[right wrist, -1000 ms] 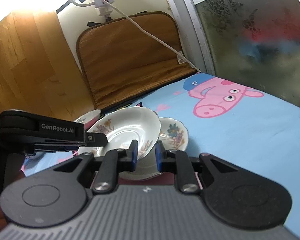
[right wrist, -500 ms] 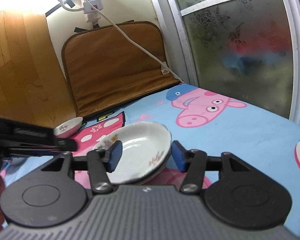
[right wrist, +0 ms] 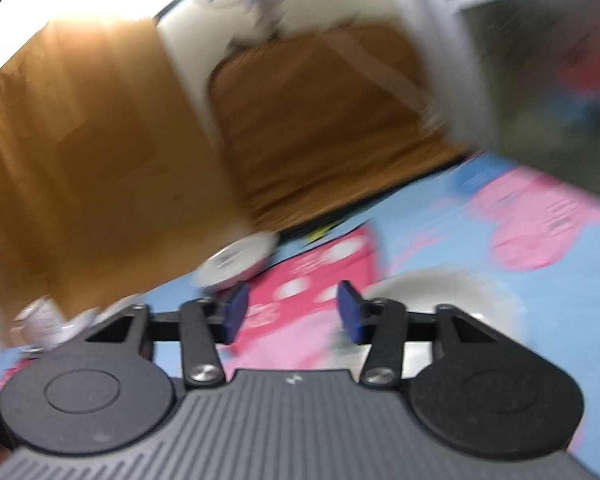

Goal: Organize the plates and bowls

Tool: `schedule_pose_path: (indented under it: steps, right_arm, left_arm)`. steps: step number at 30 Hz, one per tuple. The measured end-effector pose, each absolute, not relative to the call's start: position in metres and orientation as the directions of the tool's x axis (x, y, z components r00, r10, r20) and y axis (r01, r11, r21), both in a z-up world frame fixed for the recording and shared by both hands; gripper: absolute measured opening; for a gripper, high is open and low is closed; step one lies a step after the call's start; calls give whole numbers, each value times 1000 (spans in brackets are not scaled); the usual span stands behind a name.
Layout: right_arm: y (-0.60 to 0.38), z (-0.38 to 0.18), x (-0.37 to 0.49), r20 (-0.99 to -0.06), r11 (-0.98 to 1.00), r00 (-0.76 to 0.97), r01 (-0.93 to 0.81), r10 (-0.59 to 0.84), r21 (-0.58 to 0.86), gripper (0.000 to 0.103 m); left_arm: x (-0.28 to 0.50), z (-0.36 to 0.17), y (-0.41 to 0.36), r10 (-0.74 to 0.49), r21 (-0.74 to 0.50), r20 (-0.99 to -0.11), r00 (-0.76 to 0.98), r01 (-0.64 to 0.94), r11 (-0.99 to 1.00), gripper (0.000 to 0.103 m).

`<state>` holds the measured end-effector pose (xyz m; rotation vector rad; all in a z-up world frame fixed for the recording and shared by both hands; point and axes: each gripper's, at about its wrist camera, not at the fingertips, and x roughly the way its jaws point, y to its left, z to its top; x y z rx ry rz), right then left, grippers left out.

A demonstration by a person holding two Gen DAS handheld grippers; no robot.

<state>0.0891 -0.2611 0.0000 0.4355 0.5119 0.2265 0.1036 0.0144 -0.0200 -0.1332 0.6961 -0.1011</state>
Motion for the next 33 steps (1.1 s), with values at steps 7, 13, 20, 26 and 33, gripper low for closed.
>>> schedule_pose_path:
  steps: [7,13,20,26,33]
  right_arm:
    - [-218,-17,176,-515,865,807,10,289,501,45]
    - [-211,-32,237,-601,872,765,110,231,476,48]
    - [-186,-36,258,-635,915,746,90,199,393,26]
    - [-186,-33,235,-639,916,735,65,225,397,18]
    - [-197,-27,168,-620,888,720,12,311,459,18]
  left_arm:
    - [102,-24,41,-184,-264,-598,780,24,964,31]
    - [103,-25,51,-238,-336,-589,772,34,941,35]
    - [104,-24,51,-242,-335,-597,765,37,942,37]
    - [105,-24,52,-239,-332,-597,766,35,943,37]
    - [102,-24,62,-248,-376,-575,780,17,926,41]
